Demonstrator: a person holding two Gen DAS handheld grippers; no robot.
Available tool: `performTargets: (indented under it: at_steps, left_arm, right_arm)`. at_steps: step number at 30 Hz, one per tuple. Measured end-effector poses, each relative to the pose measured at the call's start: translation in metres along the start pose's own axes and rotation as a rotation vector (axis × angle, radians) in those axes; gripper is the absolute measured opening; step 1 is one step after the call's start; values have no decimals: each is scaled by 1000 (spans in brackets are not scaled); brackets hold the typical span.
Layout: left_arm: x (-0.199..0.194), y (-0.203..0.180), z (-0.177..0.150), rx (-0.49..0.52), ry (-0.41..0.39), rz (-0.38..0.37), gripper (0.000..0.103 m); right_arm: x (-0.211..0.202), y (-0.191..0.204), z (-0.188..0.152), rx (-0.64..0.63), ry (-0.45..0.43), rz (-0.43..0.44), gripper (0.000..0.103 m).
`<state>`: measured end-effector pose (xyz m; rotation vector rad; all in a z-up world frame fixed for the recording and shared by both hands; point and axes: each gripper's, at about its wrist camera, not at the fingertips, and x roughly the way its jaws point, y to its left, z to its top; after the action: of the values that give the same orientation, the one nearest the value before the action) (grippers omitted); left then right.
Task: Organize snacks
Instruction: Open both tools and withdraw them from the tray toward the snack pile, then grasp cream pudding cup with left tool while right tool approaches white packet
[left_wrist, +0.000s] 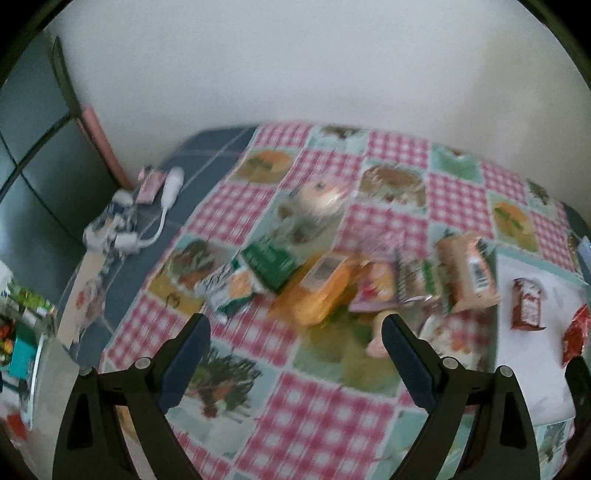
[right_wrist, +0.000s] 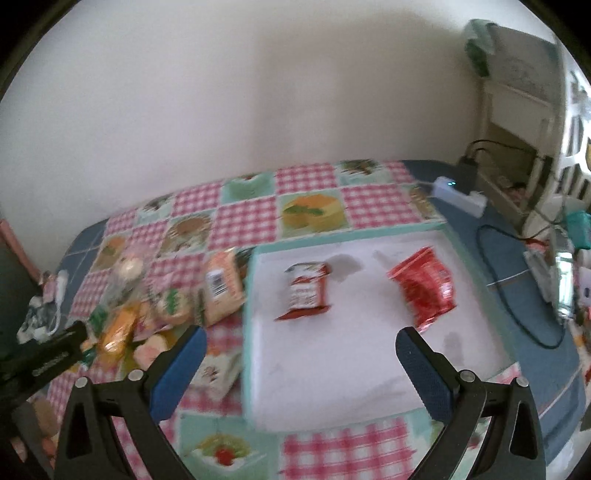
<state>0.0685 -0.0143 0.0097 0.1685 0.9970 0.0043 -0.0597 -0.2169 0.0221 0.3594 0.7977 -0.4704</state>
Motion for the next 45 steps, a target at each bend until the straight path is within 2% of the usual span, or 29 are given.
performTargets:
  at_steps: [3, 13, 20, 27, 34, 38, 41, 45]
  left_arm:
    - [14, 14, 0, -25, 50, 5, 94]
    - [38, 53, -1, -115, 129, -15, 94]
    - [63, 55, -3, -108, 210, -28, 94]
    - [86, 55, -8, -116, 288, -38, 94]
    - [93, 60, -2, -169, 302, -74, 94]
    - [92, 56, 3, -193, 310, -163, 94]
    - [86, 40, 8, -179, 304, -240, 94]
    - [85, 13, 12, -154, 327, -324, 94]
  right_arm:
    - [8, 21, -7, -43, 34, 21, 103]
    - [39, 67, -24, -120, 152, 39, 103]
    - [66, 81, -36, -135, 245, 48, 103]
    - [80, 84, -39, -149, 272, 71, 103]
    - [84, 69, -26, -80, 250, 92, 103]
    - [83, 69, -17, -74, 229, 114, 101]
    - [81, 70, -12, -67, 220, 129, 94]
    - [83, 67, -7, -59, 208, 120, 90]
